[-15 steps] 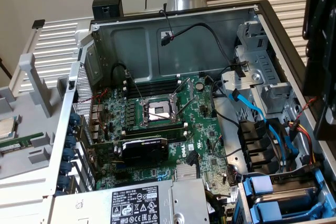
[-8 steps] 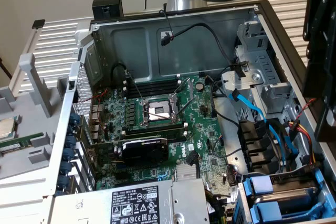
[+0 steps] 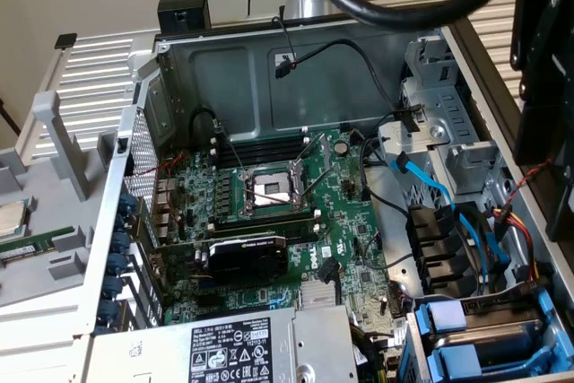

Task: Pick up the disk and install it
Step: 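Insert the first disk wire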

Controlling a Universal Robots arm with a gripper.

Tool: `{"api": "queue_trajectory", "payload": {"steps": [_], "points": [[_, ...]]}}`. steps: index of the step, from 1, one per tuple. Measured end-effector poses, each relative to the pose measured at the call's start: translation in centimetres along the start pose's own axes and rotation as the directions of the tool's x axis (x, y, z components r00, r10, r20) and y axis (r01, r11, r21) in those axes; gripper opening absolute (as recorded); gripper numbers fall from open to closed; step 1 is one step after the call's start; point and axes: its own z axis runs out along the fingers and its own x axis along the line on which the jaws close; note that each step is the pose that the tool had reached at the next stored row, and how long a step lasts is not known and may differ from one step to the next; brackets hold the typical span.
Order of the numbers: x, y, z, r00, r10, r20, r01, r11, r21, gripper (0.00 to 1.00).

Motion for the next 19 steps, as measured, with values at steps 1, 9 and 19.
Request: {"api": "queue_trajectory", "payload": {"steps": [1, 9, 19], "points": [[0.0, 0.0, 0.0, 0.9998, -0.018, 0.0013, 0.018, 0.9998, 0.0018, 0.61], [0.0, 0.0, 0.03, 0.9871, -0.16, 0.0109, 0.16, 0.987, 0.0165, 0.61], [0.65, -0.02, 0.78, 0.9737, -0.227, 0.0145, 0.227, 0.9736, 0.024, 0.61]]}}
